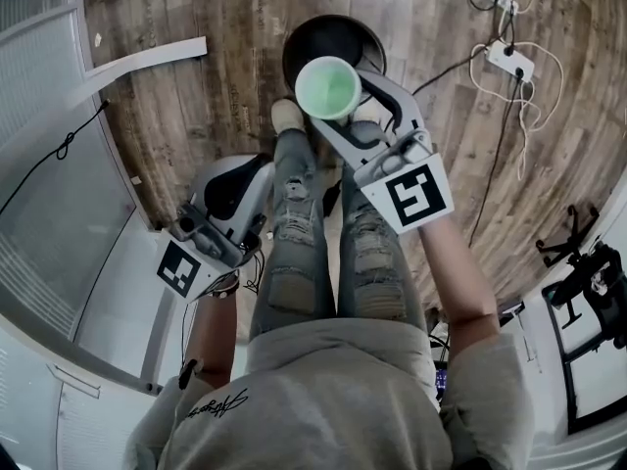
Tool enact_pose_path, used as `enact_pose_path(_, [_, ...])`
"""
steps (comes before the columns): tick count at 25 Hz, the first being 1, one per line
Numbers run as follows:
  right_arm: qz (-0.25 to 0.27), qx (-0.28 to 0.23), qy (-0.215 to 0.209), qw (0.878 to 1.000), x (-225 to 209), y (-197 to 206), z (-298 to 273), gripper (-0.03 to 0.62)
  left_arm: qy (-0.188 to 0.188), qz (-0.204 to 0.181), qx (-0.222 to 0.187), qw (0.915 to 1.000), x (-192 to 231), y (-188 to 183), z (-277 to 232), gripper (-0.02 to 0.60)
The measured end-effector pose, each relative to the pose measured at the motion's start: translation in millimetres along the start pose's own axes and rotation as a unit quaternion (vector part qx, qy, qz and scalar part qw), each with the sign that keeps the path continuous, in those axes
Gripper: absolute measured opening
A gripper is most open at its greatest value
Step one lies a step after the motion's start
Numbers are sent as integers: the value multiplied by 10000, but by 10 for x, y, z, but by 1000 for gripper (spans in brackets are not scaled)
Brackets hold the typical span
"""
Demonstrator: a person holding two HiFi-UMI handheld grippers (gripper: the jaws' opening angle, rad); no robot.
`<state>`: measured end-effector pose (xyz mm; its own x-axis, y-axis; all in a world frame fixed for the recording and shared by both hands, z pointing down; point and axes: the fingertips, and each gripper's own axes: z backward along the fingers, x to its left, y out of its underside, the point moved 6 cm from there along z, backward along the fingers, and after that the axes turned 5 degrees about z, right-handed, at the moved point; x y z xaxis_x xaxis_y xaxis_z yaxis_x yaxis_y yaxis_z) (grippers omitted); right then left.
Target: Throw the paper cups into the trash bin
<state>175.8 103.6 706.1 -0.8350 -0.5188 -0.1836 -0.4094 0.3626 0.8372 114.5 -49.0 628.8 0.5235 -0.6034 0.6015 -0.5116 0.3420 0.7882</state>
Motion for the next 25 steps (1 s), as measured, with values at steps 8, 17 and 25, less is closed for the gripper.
enact_pose_path(8, [23,145,-1,9999,-70,405,-273,282,2,118,91,9999,131,170,-70,3])
enact_pose_path(17, [-27,565,-61,9984,-168,876,-562,282,-20,163,180,9997,203,290,-102,3])
enact_pose_path(25, [-30,857,-47,9963,-271,1375,-841,282,-77,298,227,9993,280,384,-107,3])
